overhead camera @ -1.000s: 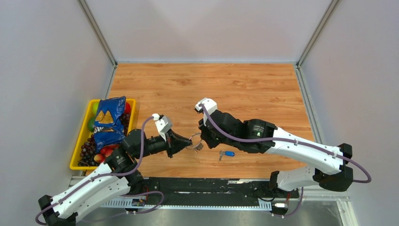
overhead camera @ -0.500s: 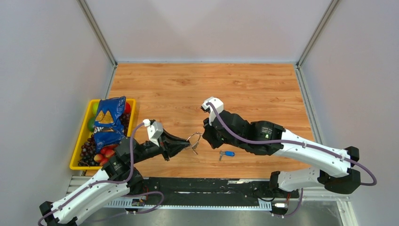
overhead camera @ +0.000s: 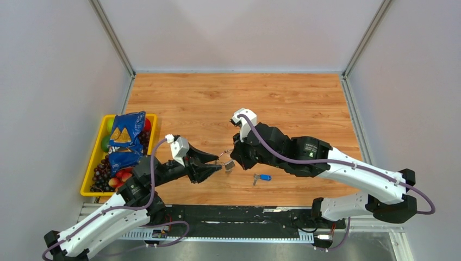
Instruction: Put the keys on the keyring
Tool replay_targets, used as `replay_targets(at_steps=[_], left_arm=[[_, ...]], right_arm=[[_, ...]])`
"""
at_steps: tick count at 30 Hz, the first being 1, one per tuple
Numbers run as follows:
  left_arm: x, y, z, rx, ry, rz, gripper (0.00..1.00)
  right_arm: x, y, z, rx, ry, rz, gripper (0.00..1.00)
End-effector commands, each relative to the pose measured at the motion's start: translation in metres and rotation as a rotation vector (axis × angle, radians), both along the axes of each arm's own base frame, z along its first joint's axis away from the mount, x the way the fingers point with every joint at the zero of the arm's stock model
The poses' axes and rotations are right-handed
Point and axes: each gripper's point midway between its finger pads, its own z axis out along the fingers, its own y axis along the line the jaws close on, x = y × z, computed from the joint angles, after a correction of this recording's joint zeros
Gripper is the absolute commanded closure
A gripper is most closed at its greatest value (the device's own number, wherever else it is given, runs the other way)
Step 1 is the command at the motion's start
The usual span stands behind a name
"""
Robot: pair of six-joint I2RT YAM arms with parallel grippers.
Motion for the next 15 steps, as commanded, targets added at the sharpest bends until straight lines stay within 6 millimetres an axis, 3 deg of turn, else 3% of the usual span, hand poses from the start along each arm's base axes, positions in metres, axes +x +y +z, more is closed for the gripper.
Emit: replay_targets(at_steps=[1, 10, 15], left_arm=[[0.003, 0.002, 0.032, -0.045, -0.079, 0.02, 0.47], [0.02, -0.002, 0.041, -0.026, -0.195, 0.07, 0.41], [0.03, -0.007, 0.033, 0.005, -0.242, 0.088, 0.37]], right_arm=[[-0.001, 0.01, 0.026, 0.061, -0.03, 0.035, 1.0], [-0.005, 0.015, 0.028, 0.058, -0.017, 0.063, 1.0], [-0.008, 0.017, 0.034, 0.068, -0.014, 0.088, 1.0]])
